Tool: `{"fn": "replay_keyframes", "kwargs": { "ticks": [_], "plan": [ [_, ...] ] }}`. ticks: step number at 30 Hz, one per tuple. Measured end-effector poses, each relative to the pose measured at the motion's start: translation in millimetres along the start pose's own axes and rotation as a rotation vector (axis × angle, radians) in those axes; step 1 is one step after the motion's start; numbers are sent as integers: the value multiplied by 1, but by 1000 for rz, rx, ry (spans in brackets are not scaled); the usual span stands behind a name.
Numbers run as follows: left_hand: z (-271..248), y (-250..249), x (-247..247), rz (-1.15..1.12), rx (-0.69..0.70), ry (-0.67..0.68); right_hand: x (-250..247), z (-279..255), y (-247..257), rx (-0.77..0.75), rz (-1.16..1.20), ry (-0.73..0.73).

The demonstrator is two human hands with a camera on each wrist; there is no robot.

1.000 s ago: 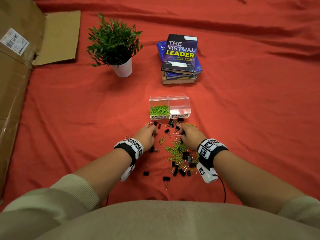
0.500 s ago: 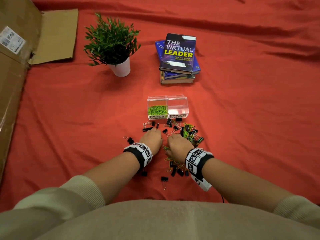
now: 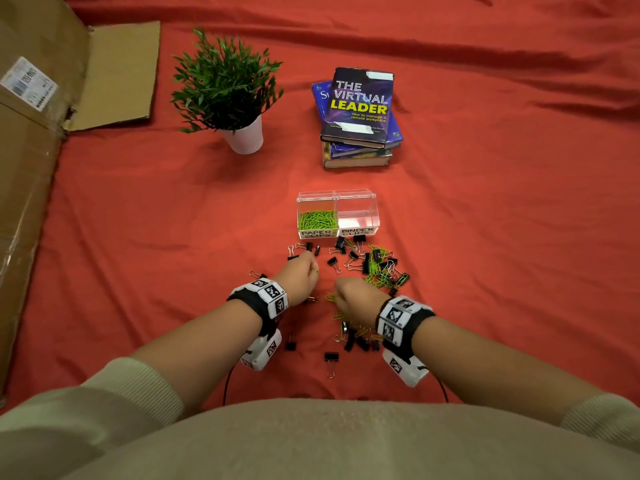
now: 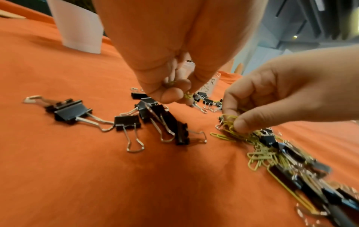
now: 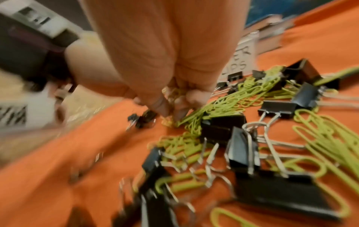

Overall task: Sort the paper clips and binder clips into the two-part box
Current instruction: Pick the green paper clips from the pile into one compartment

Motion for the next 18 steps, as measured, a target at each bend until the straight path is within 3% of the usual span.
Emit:
{"fn": "replay_keyframes", "kwargs": {
  "ticks": [2, 6, 11, 13, 18],
  "plan": [
    [0, 4, -1, -87, -63, 9, -16, -1, -11, 126, 222, -17],
    [0, 7, 5, -201, -172, 40, -31, -6, -41, 401, 701, 87],
    [-12, -4, 24, -284, -225, 120, -35, -15, -62, 588, 1225, 115],
    [-15, -12, 29, -190, -151, 115, -33, -19, -65, 615, 1331, 114],
    [-26, -29, 41, 243, 193, 130, -26, -24, -61, 635, 1500, 157]
  ]
}}
Point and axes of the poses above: each hand's wrist, its own z-axis towards the middle knuckle, its own x-axis out of the palm, y = z × x, the point moved 7 cm from there along z, towards the middle knuckle, and after that the axes turned 13 degrees about -y, right-handed, at the moved point
